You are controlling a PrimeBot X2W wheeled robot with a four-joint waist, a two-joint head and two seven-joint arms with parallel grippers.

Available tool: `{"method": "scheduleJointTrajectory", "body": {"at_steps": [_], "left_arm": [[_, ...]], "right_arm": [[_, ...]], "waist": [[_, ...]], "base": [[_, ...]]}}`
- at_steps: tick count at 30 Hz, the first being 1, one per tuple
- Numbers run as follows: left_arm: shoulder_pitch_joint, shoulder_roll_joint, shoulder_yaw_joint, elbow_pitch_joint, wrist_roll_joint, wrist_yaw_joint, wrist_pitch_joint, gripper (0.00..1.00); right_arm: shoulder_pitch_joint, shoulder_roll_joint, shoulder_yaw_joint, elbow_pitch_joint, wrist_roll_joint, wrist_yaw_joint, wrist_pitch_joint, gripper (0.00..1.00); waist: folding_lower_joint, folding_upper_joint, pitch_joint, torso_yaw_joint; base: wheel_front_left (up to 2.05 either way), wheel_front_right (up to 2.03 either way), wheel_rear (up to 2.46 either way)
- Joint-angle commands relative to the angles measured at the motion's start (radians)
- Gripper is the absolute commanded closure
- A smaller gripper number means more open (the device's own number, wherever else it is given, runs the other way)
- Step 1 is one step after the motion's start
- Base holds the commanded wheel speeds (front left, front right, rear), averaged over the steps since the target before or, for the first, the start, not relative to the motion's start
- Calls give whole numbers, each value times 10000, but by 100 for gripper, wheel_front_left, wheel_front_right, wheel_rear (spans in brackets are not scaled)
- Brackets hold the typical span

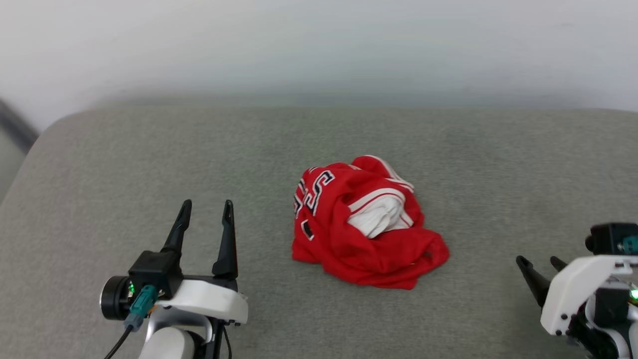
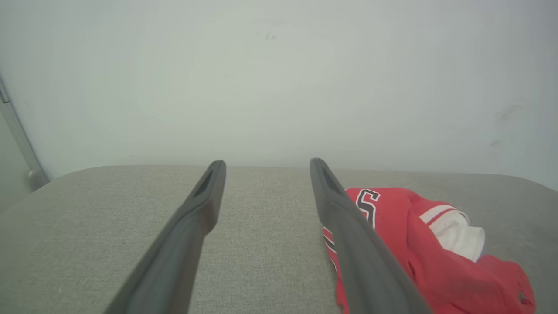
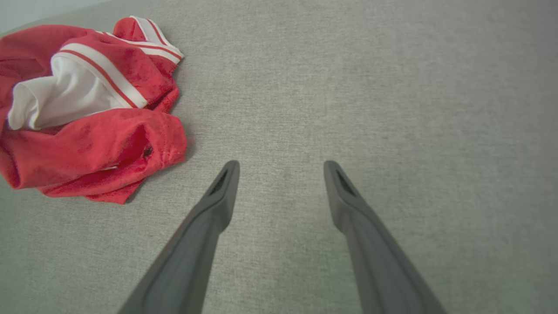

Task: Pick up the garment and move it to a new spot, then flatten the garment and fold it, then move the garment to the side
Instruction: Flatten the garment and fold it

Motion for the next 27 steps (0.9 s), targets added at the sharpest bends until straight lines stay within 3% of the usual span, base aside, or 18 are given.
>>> {"method": "scheduleJointTrajectory", "body": {"at_steps": [1,6,17,18,20,27], "left_arm": [[-170,-94,-47,-18,80,-24,-76,0],[-529,-296,-254,72,200,-171,-170,0],[-889,-595,-410,225,348,-275,-236,0],[-898,-618,-386,236,339,-279,-238,0],[-874,-660,-342,256,320,-277,-239,0],[-558,-696,-76,366,201,-242,-228,0]], "right_arm": [[-335,-111,145,144,282,1,553,0],[-1366,-649,990,754,893,-1,2354,0],[-2345,-777,2695,3107,1794,-1,3136,0],[-2285,-741,2838,3298,1863,-1,3211,17],[-2221,-732,3150,3556,2089,1,3326,100],[-3002,-1383,3426,2451,2053,10,1933,100]], "waist": [[0,0,418,552],[0,0,810,1246],[0,0,1303,2063],[0,0,1320,2098],[0,0,1331,2131],[0,0,1083,1816]], "base": [[0,0,0],[0,0,0],[0,0,0],[0,0,0],[0,0,0],[0,0,0]]}}
